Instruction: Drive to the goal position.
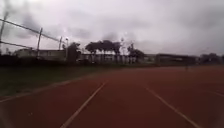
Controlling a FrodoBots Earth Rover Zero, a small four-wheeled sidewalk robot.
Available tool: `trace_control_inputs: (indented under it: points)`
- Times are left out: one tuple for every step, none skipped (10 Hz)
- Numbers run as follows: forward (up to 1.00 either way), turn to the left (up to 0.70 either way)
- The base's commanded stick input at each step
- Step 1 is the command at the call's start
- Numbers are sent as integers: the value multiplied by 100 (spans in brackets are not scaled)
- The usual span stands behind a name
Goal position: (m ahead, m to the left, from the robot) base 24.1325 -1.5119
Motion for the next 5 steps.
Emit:
trace_control_inputs:
  points:
    - [50,0]
    - [50,0]
    - [50,0]
    - [50,0]
    - [50,0]
